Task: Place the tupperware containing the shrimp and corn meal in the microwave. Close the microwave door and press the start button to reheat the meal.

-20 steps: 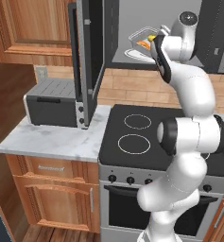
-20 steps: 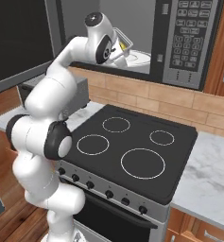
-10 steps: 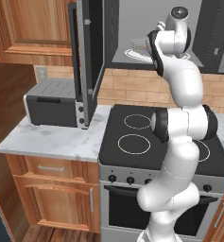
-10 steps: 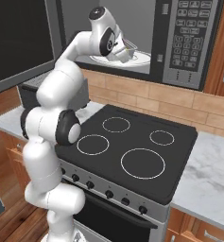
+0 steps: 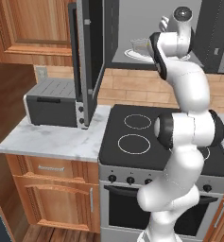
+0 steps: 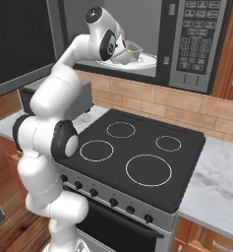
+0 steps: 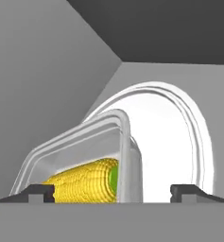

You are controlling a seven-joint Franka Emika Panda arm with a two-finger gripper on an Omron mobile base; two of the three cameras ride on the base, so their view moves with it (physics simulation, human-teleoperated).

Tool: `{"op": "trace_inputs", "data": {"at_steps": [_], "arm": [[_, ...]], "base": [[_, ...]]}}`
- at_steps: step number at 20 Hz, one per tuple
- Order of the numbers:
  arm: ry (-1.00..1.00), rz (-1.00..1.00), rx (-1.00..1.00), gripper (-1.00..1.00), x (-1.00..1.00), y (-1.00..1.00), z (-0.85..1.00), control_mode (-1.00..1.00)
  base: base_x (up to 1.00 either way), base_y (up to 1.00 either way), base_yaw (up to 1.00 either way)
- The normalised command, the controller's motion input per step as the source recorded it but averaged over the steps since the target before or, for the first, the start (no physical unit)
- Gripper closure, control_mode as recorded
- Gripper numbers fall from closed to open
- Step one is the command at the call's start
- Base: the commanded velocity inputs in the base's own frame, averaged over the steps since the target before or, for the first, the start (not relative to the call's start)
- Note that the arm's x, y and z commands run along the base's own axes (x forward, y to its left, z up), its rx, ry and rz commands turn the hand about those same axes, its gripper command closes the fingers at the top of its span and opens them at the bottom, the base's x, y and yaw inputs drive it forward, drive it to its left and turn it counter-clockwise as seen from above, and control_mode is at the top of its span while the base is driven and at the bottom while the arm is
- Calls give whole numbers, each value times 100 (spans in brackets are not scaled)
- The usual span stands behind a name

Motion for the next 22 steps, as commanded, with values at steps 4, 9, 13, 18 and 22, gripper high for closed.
{"op": "trace_inputs", "data": {"at_steps": [4, 9, 13, 18, 22], "arm": [[-10, 0, -1, -100, -72, 0, 11, -100], [-6, 0, -3, -100, -63, 0, 9, -100], [-12, 0, -4, -100, -77, -3, 5, -100], [-14, 5, 0, -100, -80, -24, 1, -100], [-14, 6, 0, -100, -74, -8, 1, -100]], "base": [[0, 0, 0], [0, 0, 0], [0, 0, 0], [0, 0, 0], [0, 0, 0]]}}
